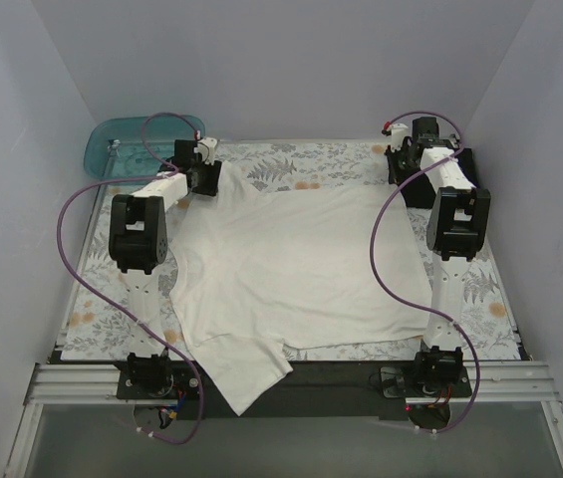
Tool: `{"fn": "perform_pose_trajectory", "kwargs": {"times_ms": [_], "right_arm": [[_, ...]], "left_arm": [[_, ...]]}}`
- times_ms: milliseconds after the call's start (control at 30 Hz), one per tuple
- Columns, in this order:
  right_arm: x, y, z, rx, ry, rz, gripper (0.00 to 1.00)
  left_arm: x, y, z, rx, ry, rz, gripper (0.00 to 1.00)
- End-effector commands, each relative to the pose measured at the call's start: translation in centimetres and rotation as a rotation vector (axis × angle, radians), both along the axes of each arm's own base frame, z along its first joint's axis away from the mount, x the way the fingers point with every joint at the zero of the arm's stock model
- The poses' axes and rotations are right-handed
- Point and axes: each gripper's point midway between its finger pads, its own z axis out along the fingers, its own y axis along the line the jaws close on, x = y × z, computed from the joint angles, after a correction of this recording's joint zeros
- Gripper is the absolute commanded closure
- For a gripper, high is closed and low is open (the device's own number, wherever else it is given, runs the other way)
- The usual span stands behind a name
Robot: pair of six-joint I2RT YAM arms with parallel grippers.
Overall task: Fold and stack the t-shirts
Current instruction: Fold the tshirt
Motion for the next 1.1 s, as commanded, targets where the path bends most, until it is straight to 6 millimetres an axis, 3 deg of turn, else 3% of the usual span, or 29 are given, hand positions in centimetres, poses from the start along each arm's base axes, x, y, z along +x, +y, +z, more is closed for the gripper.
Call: {"fn": "perform_pose_trajectory", "kwargs": {"times_ms": [0, 133, 267, 333, 433, 533, 733, 1033, 1067], "right_arm": [[0.5, 0.2, 2.5, -0.001, -0.06, 0.015, 0.99], [0.7, 0.1, 2.8, -0.006, -0.069, 0.017, 0.99], [0.8, 0.2, 3.2, -0.006, -0.079, 0.021, 0.99], [0.8, 0.2, 3.6, -0.007, -0.086, 0.024, 0.99], [0.7, 0.1, 4.2, -0.012, -0.097, 0.029, 0.99], [0.7, 0.0, 5.5, -0.013, -0.122, 0.037, 0.99], [0.4, -0.6, 8.0, -0.018, -0.165, 0.039, 0.99], [-1.3, -1.3, 8.3, -0.035, -0.156, 0.066, 0.99], [-1.6, -1.4, 8.4, -0.035, -0.154, 0.072, 0.99]], "left_arm": [[2.5, 1.6, 3.5, 0.032, -0.119, 0.032, 0.51], [2.0, 1.1, 2.4, 0.007, -0.077, 0.024, 0.57], [1.4, 0.7, 2.0, -0.019, -0.049, 0.023, 0.71], [1.6, 0.7, 2.5, -0.024, -0.059, 0.024, 0.86], [1.9, 1.0, 3.8, -0.019, -0.085, 0.045, 1.0], [2.2, 1.0, 6.7, -0.03, -0.15, 0.048, 1.0], [0.9, 0.6, 11.6, -0.04, -0.28, 0.0, 1.0], [-2.6, 1.5, 13.9, -0.027, -0.323, -0.031, 1.0], [-3.1, 1.6, 13.5, -0.026, -0.314, -0.034, 1.0]]}}
